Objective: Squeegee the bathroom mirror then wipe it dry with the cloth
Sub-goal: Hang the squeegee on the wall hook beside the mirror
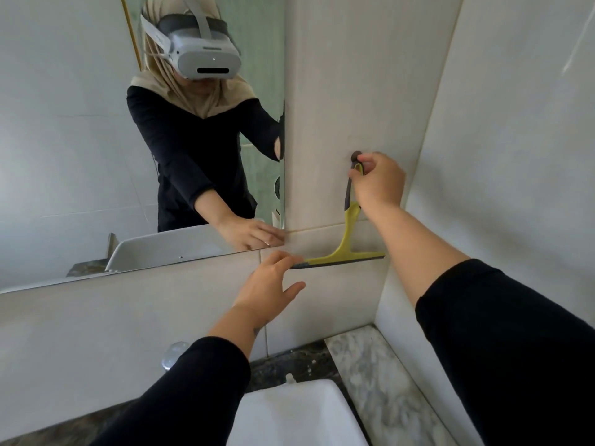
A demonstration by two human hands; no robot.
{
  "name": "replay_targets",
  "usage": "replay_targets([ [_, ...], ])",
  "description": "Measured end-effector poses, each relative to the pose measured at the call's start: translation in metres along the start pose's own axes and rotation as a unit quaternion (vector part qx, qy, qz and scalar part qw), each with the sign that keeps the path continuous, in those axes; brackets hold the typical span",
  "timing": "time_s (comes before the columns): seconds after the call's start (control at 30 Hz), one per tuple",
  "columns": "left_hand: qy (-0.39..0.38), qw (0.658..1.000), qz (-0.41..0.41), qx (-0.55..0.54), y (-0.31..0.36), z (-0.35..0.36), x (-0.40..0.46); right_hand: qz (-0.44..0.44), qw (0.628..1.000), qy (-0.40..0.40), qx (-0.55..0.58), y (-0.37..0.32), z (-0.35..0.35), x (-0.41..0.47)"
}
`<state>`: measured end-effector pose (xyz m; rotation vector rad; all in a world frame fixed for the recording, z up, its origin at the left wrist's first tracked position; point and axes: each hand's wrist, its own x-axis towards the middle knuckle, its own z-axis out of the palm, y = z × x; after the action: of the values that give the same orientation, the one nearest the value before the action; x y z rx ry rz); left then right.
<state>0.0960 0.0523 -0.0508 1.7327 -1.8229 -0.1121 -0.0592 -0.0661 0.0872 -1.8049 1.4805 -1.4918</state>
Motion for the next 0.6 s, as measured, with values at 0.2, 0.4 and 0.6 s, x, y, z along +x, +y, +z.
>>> replay_targets([
  [0.2,0.015,0.999,-0.035,0.016,-0.001,-0.063,-0.03,-0.06,0.989,-0.042,-0.126,-0.034,0.004,-0.049],
  [0.4,0.061,0.99,-0.093,0.082,-0.023,-0.159,-0.084,-0.144,0.964,-0.193,-0.112,-0.097,0.039,-0.121],
  [0.6,0.099,0.965,-0.212,0.116,-0.053,-0.255,-0.174,-0.215,0.915,-0.328,-0.095,-0.174,0.084,-0.193],
])
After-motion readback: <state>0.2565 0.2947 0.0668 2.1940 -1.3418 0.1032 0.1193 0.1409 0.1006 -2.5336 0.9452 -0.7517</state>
